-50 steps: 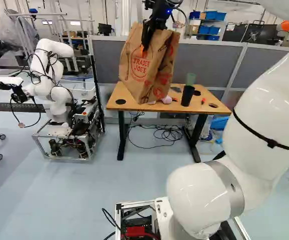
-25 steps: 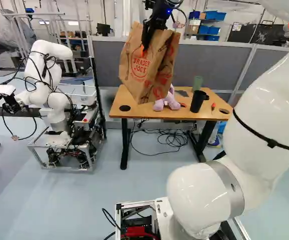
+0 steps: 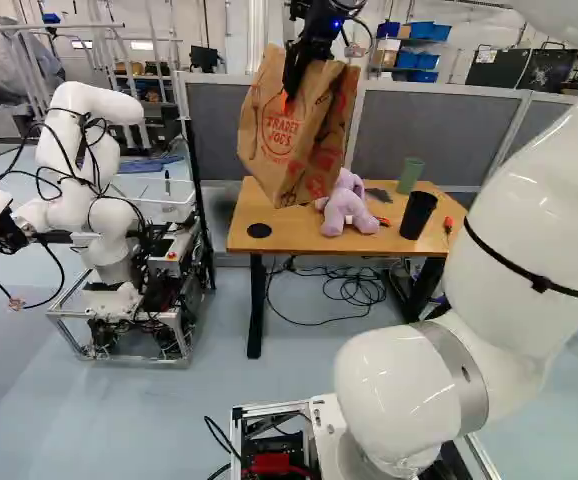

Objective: Pick up the bag on the ground and place it on the table

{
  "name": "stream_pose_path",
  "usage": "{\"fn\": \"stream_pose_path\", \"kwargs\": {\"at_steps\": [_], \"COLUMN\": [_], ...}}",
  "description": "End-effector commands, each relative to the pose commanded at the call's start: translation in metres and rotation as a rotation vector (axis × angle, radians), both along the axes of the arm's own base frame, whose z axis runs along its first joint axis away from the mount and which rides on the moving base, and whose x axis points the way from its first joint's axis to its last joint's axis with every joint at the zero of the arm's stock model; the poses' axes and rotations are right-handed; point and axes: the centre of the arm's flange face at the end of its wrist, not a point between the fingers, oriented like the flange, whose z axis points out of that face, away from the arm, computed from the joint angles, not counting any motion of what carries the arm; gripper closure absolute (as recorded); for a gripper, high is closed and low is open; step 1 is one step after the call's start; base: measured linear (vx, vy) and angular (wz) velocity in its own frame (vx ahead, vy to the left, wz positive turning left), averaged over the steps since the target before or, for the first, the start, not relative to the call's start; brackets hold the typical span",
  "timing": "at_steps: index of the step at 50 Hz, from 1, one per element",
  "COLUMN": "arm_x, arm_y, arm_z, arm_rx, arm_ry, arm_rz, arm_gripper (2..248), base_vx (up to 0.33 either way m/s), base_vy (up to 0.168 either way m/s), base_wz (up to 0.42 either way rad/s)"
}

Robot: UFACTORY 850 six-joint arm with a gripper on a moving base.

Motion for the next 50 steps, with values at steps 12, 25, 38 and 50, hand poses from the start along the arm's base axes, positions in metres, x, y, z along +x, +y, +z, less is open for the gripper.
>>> {"fn": "stream_pose_path", "kwargs": {"at_steps": [12, 25, 38, 50], "arm_x": [0.001, 0.001, 0.009, 0.033], "arm_y": [0.000, 0.000, 0.000, 0.001], "arm_z": [0.000, 0.000, -0.001, -0.014], "arm_rx": [0.000, 0.000, 0.000, -0.002], "arm_ry": [0.000, 0.000, 0.003, 0.030], "arm_rz": [0.001, 0.001, 0.000, -0.003], "arm_gripper": [229, 229, 229, 229], "base_vx": [0.005, 0.000, 0.000, 0.000], "base_vy": [0.001, 0.000, 0.000, 0.000], "base_wz": [0.000, 0.000, 0.000, 0.000]}}
